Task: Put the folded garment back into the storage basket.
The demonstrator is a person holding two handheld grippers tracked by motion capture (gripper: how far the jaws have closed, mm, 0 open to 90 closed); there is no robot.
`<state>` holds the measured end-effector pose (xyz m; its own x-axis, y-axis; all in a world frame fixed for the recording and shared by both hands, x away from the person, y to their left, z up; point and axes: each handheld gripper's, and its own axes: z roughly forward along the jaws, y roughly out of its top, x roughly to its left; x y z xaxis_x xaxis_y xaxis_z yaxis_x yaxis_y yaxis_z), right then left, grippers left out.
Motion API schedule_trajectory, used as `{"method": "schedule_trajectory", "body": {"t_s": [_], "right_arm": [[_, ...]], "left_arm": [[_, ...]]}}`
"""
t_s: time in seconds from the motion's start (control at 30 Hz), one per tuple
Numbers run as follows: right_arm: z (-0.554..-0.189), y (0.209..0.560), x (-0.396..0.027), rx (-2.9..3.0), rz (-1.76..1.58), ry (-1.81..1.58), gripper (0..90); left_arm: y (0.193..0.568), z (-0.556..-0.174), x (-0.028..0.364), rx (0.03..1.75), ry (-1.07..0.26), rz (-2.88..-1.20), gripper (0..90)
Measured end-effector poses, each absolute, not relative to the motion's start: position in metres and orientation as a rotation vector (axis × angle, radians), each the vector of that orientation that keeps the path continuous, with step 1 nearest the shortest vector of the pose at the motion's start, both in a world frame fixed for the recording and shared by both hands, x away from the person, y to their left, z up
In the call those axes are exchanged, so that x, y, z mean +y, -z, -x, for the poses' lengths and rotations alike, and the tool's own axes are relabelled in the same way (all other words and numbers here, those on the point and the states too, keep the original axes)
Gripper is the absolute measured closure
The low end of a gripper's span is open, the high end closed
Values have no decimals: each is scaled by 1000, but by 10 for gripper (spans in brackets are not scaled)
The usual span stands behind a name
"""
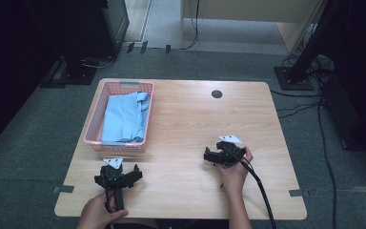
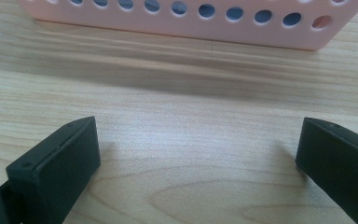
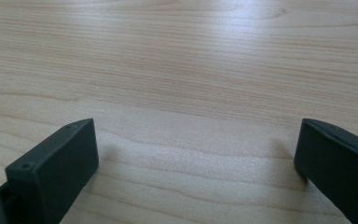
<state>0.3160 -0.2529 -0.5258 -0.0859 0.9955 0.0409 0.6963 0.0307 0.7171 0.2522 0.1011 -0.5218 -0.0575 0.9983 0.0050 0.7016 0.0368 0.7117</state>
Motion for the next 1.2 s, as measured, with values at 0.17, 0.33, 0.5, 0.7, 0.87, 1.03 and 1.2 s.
{"method": "schedule_trajectory", "body": {"t_s": [0.17,0.33,0.5,0.7,0.87,1.03,1.2], "right_arm": [[-314,526,-256,1830,-1713,-813,0],[-312,526,-259,1825,-1717,-808,0],[-310,526,-262,1814,-1727,-812,0],[-309,526,-265,1815,-1723,-803,0],[-307,526,-269,1807,-1731,-799,0],[-305,526,-273,1803,-1733,-791,0],[-301,526,-282,1785,-1747,-785,0]], "left_arm": [[522,-252,101,1813,-763,-1715,0],[522,-252,101,1813,-763,-1715,0],[522,-252,101,1813,-763,-1715,0],[522,-252,101,1813,-763,-1715,0],[522,-252,101,1813,-763,-1715,0],[522,-252,101,1812,-763,-1715,0],[522,-252,101,1813,-763,-1715,0]]}}
